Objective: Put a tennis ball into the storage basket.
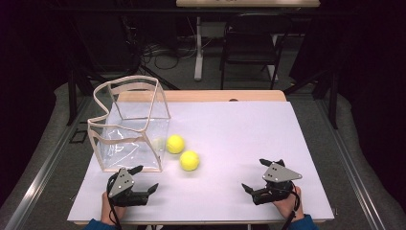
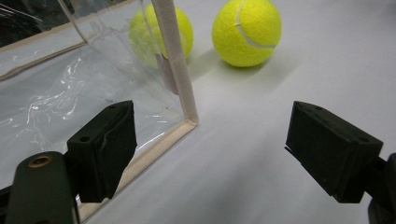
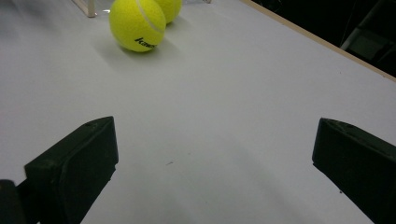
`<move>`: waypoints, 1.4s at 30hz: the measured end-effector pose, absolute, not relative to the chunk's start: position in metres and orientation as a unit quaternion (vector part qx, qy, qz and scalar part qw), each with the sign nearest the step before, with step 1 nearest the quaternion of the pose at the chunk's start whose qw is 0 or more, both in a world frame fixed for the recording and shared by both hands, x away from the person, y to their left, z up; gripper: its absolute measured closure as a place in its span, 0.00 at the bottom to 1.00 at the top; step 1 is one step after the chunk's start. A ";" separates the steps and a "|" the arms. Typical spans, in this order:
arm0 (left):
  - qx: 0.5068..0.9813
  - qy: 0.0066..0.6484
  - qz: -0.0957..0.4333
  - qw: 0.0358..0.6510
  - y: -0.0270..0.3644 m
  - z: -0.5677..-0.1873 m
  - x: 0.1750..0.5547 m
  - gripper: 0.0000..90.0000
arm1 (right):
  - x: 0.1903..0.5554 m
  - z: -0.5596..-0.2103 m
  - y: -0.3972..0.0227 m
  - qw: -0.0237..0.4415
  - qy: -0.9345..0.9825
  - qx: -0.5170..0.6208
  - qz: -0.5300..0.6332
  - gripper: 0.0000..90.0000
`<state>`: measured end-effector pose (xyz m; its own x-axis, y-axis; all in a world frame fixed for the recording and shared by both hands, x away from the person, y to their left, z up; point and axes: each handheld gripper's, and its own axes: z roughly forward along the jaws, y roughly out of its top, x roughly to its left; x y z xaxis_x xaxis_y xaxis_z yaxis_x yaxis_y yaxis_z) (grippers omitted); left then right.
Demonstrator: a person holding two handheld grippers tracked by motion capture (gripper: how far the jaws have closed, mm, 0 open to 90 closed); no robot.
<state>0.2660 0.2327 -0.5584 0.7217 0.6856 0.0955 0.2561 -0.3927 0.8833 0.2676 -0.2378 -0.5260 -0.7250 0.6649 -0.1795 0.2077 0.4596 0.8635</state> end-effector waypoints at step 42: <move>0.797 0.294 0.237 0.472 0.233 -0.559 0.265 0.18 | 0.306 -0.520 -0.198 0.208 0.841 0.270 0.421 0.00</move>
<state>0.2653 0.2334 -0.5593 0.7141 0.6928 0.1002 0.2452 -0.3816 0.8912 0.3058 -0.1977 -0.5198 -0.7683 0.6283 -0.1223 0.2779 0.4995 0.8205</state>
